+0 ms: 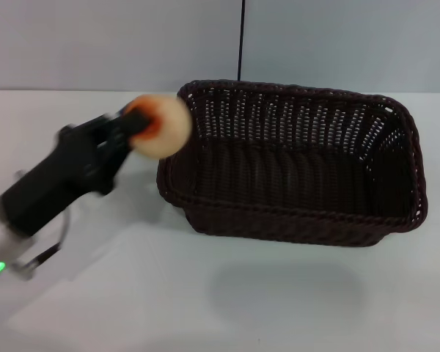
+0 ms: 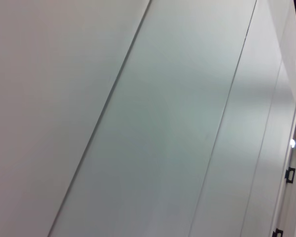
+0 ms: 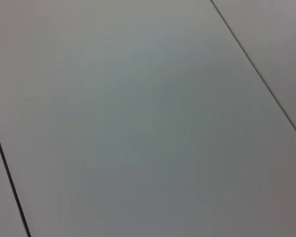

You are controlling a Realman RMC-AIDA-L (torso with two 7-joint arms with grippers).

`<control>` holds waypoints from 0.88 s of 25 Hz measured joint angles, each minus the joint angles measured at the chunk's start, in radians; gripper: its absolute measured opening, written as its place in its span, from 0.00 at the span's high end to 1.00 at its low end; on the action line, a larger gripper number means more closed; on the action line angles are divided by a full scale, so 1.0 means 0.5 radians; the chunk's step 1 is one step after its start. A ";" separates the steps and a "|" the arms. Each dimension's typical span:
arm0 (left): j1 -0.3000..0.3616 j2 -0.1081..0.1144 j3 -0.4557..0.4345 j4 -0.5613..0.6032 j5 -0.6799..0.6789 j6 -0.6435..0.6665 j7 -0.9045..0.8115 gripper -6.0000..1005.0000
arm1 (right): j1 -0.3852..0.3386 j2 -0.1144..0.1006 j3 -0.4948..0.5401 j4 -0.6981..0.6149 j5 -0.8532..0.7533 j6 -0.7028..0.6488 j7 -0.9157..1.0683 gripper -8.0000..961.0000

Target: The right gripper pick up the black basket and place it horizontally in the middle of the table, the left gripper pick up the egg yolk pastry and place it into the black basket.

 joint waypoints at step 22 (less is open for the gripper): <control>-0.045 0.013 -0.295 -0.251 0.001 -0.179 0.217 0.56 | 0.025 0.001 0.017 0.092 0.003 -0.080 0.057 0.57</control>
